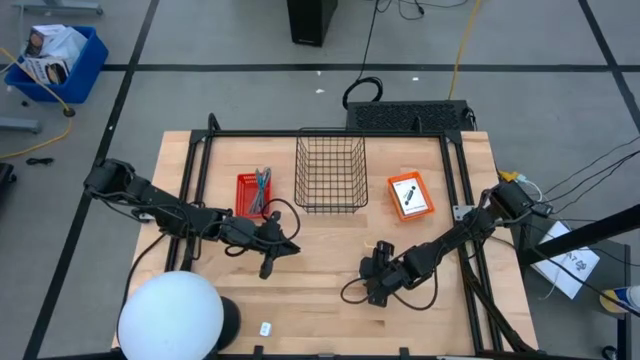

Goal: Pick and place items into bin
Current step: Put the right white charger adapter into the wire basket

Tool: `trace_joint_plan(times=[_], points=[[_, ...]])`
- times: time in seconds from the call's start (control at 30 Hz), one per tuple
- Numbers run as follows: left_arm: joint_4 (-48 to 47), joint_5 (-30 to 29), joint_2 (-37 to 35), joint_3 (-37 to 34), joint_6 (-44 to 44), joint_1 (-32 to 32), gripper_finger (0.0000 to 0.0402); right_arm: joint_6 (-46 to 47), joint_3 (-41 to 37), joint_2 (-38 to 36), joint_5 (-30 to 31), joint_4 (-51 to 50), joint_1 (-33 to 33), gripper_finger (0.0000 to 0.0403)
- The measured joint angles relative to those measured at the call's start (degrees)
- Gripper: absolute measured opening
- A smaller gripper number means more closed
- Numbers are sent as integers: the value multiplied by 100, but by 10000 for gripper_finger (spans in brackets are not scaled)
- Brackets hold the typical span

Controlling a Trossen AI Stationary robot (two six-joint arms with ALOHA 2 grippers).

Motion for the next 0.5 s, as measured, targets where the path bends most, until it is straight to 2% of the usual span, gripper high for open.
trace_joint_plan(times=[0.13,0.33,0.5], points=[[-9,1,0,0,2,0,31,-16,0,2,133,10,-9,257],[-28,-2,0,1,1,0,31,-115,0,-2,13,8,-9,172],[-31,-4,0,1,1,0,31,-147,-1,-24,-123,86,-11,171]])
